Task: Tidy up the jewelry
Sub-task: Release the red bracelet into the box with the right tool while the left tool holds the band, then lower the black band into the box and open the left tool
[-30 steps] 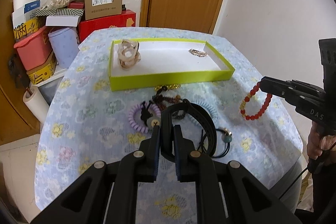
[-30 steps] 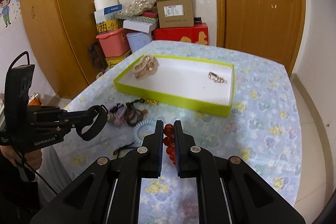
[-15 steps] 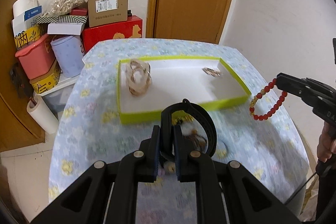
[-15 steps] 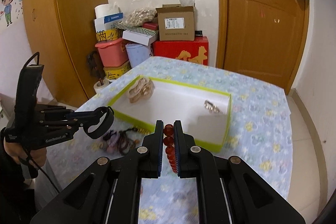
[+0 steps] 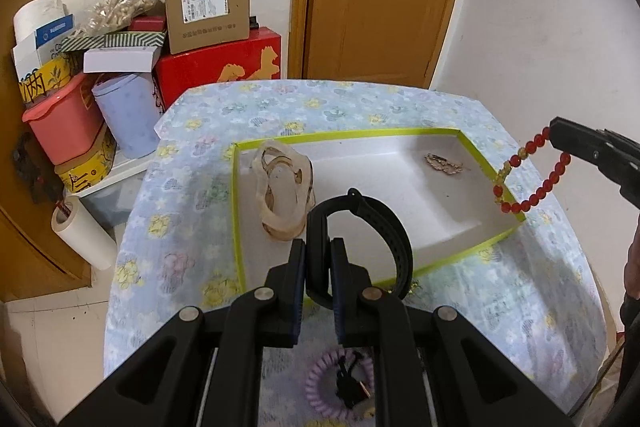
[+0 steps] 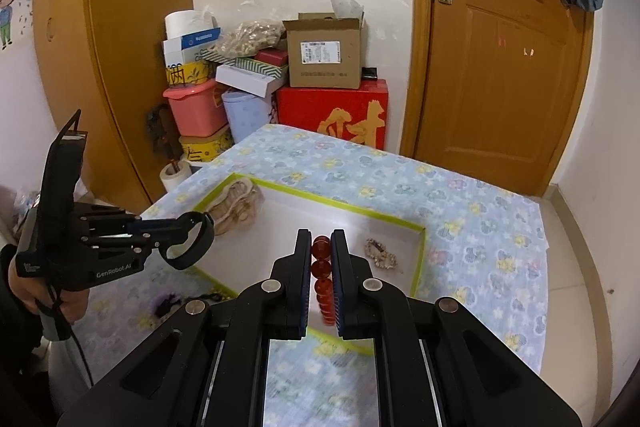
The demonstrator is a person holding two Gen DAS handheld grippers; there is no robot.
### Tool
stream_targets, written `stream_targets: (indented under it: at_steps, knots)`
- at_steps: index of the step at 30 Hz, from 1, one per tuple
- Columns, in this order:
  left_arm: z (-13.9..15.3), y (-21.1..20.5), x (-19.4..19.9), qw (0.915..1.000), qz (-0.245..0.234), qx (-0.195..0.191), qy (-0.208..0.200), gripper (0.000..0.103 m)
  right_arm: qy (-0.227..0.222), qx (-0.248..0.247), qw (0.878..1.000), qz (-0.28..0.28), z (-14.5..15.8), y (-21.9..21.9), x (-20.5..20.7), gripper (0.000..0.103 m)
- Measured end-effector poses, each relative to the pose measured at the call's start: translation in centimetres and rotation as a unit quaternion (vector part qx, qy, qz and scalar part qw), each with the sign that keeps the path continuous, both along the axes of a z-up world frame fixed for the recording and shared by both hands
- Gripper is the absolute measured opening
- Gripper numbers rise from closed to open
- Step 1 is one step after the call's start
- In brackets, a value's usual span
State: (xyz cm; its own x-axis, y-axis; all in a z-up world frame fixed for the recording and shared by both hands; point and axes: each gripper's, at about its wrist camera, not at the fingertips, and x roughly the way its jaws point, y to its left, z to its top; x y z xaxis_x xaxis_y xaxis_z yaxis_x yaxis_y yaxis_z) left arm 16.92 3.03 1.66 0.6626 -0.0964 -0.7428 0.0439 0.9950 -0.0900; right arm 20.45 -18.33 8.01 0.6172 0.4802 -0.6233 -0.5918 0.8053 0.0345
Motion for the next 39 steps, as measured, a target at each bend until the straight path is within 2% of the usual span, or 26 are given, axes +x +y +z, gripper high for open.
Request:
stream_targets:
  at_steps: [7, 16, 25, 36, 39]
  knots:
    - [-1.8, -0.1, 1.9, 0.9997, -0.004, -0.004, 0.023, 0.013, 0.025, -0.003, 1.0, -0.007, -2.2, 0.3, 2.2, 0.009]
    - [-3.0, 0.0, 3.1, 0.999, 0.005, 0.02, 0.04, 0.013, 0.057, -0.008, 0.998, -0.017, -5.1, -0.2, 3.7, 0.009]
    - [-4.1, 0.4, 3.4, 0.9981, 0.014, 0.024, 0.055, 0.013, 0.083, -0.019, 0.996, -0.041, -7.7, -1.6, 4.9, 0.01]
    - [-3.9, -0.1, 2.7, 0.9986, 0.014, 0.03, 0.04, 0.014, 0.1, -0.04, 0.992, -0.059, -9.5, -2.3, 5.4, 0.011]
    - [-3.6, -0.2, 2.4, 0.9989, 0.011, 0.031, 0.035, 0.018, 0.097, -0.042, 0.993, -0.059, -9.4, -2.3, 5.1, 0.018]
